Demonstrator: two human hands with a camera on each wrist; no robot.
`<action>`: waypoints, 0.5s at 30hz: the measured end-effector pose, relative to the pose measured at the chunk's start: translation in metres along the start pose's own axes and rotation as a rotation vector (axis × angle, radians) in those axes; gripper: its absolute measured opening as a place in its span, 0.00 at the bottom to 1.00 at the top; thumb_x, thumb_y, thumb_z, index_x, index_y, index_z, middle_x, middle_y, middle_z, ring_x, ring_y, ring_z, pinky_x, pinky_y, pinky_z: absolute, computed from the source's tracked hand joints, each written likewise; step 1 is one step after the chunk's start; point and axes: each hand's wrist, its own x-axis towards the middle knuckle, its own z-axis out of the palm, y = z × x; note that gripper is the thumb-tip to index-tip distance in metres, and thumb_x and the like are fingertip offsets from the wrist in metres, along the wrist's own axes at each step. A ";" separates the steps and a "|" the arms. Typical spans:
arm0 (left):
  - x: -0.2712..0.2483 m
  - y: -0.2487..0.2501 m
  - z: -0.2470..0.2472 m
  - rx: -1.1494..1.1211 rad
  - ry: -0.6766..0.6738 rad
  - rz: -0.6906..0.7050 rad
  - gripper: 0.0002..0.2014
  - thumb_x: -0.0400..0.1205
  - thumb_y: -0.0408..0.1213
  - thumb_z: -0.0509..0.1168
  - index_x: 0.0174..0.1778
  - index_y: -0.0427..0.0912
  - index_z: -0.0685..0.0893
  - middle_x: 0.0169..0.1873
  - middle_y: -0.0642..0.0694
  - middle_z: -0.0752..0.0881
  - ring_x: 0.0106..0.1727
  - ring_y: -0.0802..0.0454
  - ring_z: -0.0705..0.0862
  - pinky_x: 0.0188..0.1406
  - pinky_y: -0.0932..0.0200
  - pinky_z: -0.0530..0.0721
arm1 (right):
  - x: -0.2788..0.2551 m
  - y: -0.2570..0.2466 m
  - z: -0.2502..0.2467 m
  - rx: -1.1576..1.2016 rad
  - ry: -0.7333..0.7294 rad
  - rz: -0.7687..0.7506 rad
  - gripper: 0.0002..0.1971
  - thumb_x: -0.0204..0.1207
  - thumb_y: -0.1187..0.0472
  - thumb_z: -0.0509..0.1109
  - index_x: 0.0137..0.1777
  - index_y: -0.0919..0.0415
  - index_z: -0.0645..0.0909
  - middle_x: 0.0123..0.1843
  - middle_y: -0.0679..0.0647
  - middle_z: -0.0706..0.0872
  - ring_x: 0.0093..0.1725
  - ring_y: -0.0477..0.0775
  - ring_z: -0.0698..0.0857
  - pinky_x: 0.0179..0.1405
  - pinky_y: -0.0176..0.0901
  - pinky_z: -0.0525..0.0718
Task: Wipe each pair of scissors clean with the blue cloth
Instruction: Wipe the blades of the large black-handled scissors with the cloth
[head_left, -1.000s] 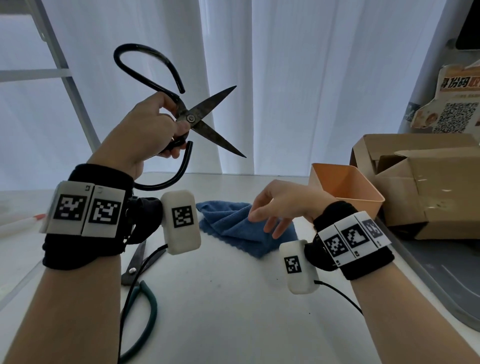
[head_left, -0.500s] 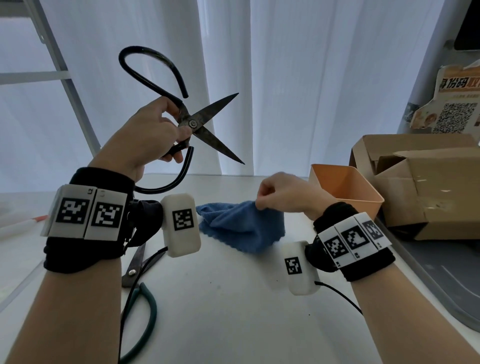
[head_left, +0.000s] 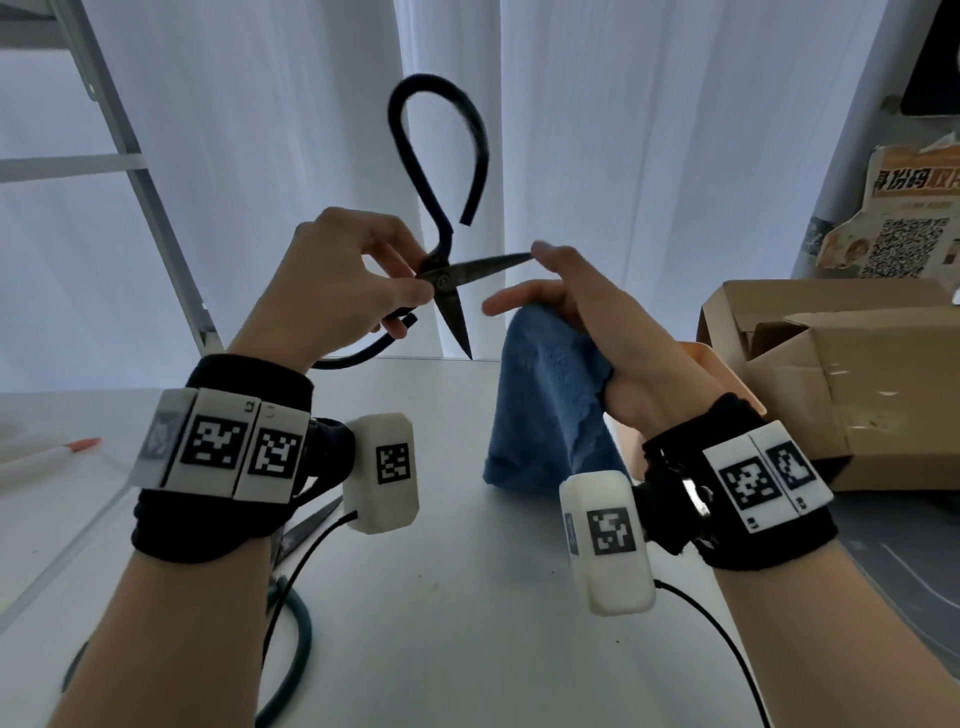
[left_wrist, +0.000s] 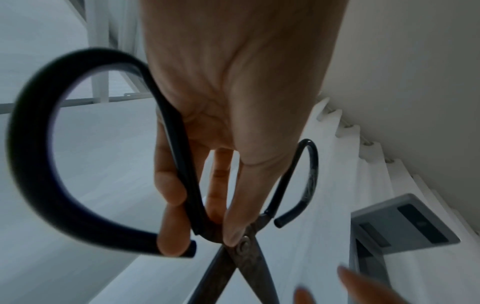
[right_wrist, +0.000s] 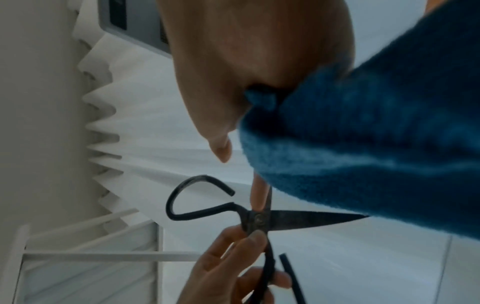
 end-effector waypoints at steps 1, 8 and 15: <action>0.000 0.001 0.002 0.011 0.000 0.011 0.06 0.75 0.32 0.78 0.42 0.46 0.89 0.39 0.51 0.92 0.28 0.52 0.91 0.26 0.71 0.82 | -0.002 -0.001 0.000 0.026 -0.053 0.013 0.31 0.81 0.32 0.57 0.48 0.56 0.94 0.39 0.47 0.90 0.47 0.46 0.85 0.60 0.43 0.80; -0.001 0.004 0.012 0.150 0.017 0.061 0.08 0.70 0.36 0.80 0.36 0.56 0.90 0.32 0.60 0.89 0.33 0.59 0.89 0.35 0.56 0.82 | -0.005 -0.008 -0.001 0.269 -0.288 0.069 0.40 0.82 0.30 0.50 0.57 0.64 0.91 0.41 0.58 0.92 0.32 0.46 0.86 0.41 0.39 0.84; 0.004 -0.001 0.015 0.160 0.073 0.077 0.12 0.68 0.33 0.79 0.41 0.54 0.90 0.41 0.56 0.88 0.41 0.57 0.88 0.49 0.49 0.88 | -0.005 -0.003 0.005 0.133 -0.263 0.047 0.16 0.83 0.52 0.69 0.59 0.64 0.90 0.40 0.53 0.89 0.38 0.48 0.86 0.40 0.37 0.88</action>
